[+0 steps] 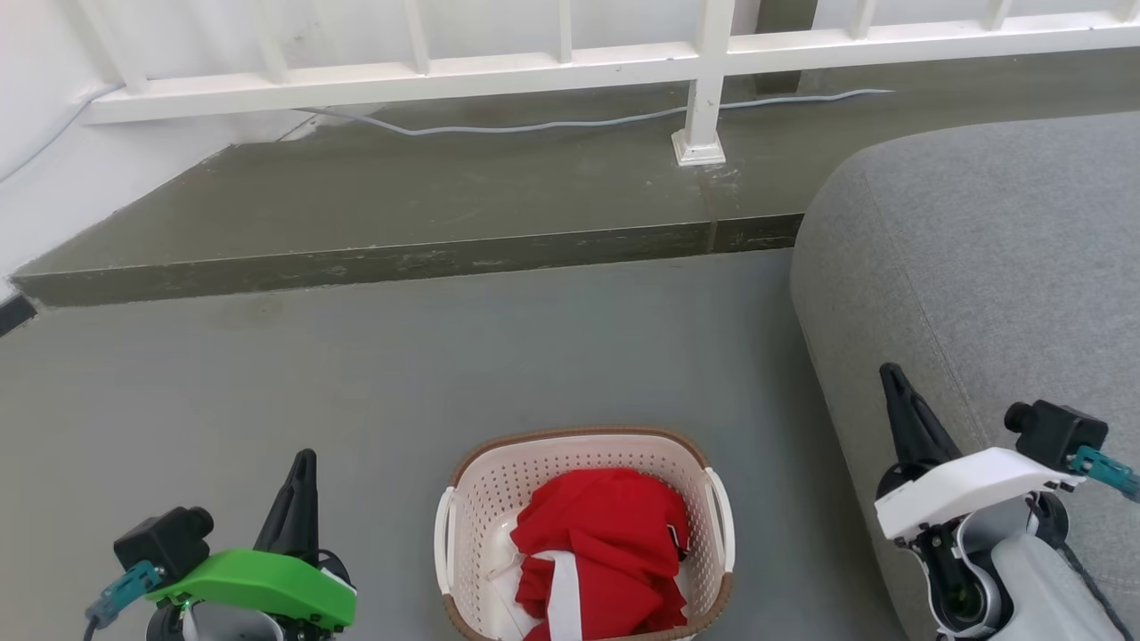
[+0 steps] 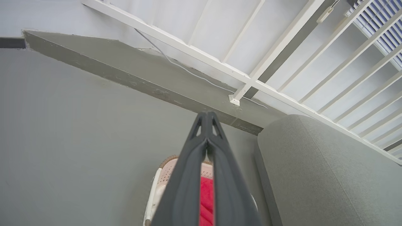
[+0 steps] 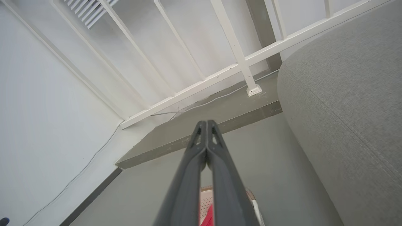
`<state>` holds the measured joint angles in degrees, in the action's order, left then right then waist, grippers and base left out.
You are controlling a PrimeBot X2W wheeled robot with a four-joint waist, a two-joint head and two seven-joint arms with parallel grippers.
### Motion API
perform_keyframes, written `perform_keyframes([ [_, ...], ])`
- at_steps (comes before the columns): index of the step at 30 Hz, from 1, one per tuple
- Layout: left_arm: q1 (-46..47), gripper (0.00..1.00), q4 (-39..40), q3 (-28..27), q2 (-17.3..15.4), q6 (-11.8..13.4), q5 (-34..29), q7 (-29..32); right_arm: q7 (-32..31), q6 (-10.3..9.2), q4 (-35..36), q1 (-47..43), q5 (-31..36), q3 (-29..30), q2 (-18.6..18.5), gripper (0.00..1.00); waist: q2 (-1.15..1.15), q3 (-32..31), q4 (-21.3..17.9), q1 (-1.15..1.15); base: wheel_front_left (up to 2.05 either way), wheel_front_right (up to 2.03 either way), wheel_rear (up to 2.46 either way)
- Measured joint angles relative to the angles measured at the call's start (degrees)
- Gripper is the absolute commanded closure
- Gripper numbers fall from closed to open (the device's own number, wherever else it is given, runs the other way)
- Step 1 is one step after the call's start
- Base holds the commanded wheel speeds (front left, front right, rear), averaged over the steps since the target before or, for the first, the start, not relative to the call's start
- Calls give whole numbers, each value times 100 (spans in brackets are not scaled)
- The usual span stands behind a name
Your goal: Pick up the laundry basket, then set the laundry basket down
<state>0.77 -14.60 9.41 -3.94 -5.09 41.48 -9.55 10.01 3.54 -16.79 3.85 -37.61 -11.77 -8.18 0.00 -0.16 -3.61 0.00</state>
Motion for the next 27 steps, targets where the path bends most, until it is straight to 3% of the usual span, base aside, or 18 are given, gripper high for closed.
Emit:
perform_keyframes([
  [27,19,100,-65,-452,83,-53,1683,553,-566,118,5,2,-1853,646,199,100,0,11,124,0,0,0,0],
])
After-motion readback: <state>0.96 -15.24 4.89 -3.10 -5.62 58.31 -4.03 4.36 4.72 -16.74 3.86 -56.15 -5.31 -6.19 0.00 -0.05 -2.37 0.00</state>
